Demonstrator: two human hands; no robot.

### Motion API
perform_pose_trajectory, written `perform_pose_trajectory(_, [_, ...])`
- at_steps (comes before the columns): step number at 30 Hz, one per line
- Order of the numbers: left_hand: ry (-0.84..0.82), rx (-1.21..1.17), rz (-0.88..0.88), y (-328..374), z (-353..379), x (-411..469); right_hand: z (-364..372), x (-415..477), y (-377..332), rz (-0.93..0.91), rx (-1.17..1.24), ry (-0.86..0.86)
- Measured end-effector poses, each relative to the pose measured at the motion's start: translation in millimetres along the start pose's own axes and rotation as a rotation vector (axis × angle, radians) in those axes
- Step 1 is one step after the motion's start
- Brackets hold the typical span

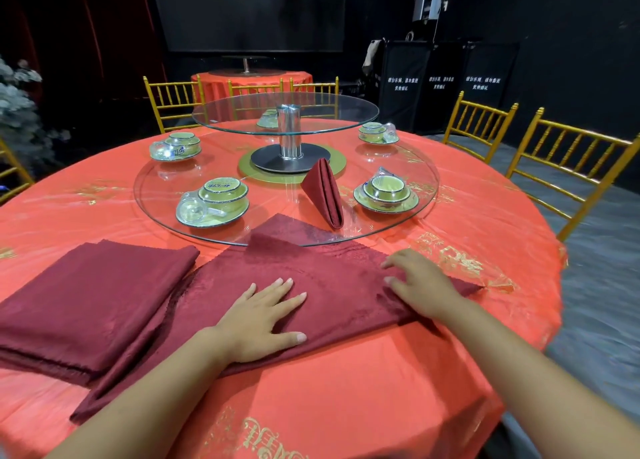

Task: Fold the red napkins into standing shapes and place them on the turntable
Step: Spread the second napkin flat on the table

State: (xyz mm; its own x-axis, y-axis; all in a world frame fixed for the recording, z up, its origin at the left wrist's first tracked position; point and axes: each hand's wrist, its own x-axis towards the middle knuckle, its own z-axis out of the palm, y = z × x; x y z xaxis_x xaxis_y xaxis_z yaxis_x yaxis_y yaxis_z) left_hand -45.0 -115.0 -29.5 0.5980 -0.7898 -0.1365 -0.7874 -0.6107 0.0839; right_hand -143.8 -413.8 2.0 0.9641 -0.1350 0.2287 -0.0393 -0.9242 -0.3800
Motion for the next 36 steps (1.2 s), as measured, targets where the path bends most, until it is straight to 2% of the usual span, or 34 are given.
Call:
perform_pose_trajectory(3, [0.006, 0.016, 0.095, 22.9, 2.2, 5.6, 20.4, 5.5, -18.3, -0.076, -0.041, -0.105])
perform_pose_trajectory(7, [0.034, -0.012, 0.157, 46.8, 14.4, 4.2, 37.4, 8.0, -24.5, -0.027, -0.157, -0.241])
perform_pose_trajectory(18, [0.033, -0.08, 0.09, 92.2, 24.7, -2.9, 36.3, -7.6, -13.1, 0.039, -0.335, -0.088])
perform_pose_trajectory(22, [0.044, -0.073, 0.019, 79.0, 25.5, -2.8, 27.6, -11.1, -15.3, 0.04, -0.323, -0.079])
perform_pose_trajectory(28, [-0.017, -0.094, -0.009, 38.9, 5.3, 21.1, 30.7, -9.6, -31.5, -0.032, -0.328, -0.187])
perform_pose_trajectory(32, [-0.016, -0.044, -0.03, 25.2, -3.4, 40.7, 36.9, -3.9, -33.5, 0.027, -0.287, -0.263])
perform_pose_trajectory(36, [0.021, 0.067, -0.181, 18.8, -11.5, 44.9, 43.0, 2.1, -31.7, 0.062, -0.285, -0.306])
